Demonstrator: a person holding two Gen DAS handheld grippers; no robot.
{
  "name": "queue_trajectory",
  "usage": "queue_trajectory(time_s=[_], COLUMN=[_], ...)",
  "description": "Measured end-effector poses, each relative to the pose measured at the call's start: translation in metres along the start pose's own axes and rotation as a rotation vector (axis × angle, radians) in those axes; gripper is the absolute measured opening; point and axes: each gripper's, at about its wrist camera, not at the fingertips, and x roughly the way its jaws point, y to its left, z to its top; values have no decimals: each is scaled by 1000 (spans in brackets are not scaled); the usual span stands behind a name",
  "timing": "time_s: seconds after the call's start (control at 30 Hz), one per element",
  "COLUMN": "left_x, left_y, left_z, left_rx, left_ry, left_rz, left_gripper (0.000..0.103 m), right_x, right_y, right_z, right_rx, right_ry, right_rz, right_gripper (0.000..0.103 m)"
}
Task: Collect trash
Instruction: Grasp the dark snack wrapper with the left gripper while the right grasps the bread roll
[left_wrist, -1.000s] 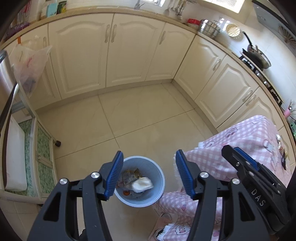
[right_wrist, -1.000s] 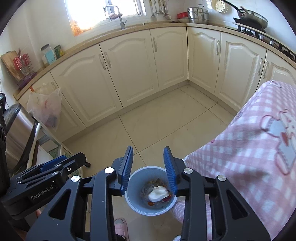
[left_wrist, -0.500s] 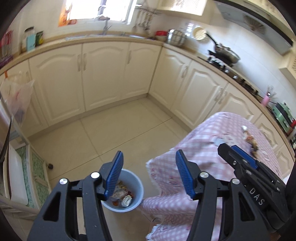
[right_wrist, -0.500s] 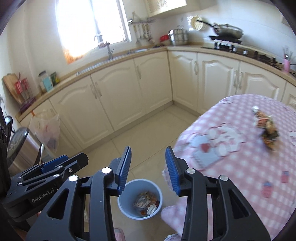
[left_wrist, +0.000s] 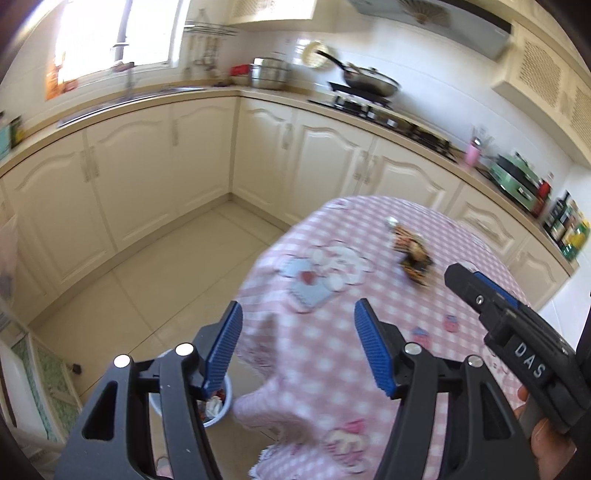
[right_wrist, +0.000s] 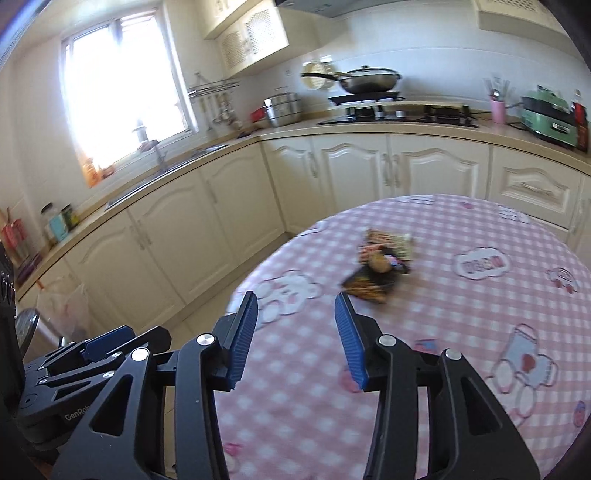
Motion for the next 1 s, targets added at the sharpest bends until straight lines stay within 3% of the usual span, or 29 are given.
queue_trajectory(time_s=[0.3, 0.5, 0.73, 1.0], left_x=[50, 88, 123, 133], left_y=[-73, -105, -116, -80], left_z=[-4, 4, 17, 33], left_rx=[95, 122, 98, 15], left_ry=[76, 107, 114, 95], left_rz=[-93, -129, -121, -52], left_gripper=[63, 63, 63, 63], right_x=[-4, 7, 29, 79], right_y=[-89, -123, -134, -98], right_z=[-6, -10, 6, 34], right_rx=[119, 162, 152, 27], right_ry=[18, 50, 80, 162], right_rz=[-110, -136, -126, -53], right_gripper=[45, 46, 46, 46])
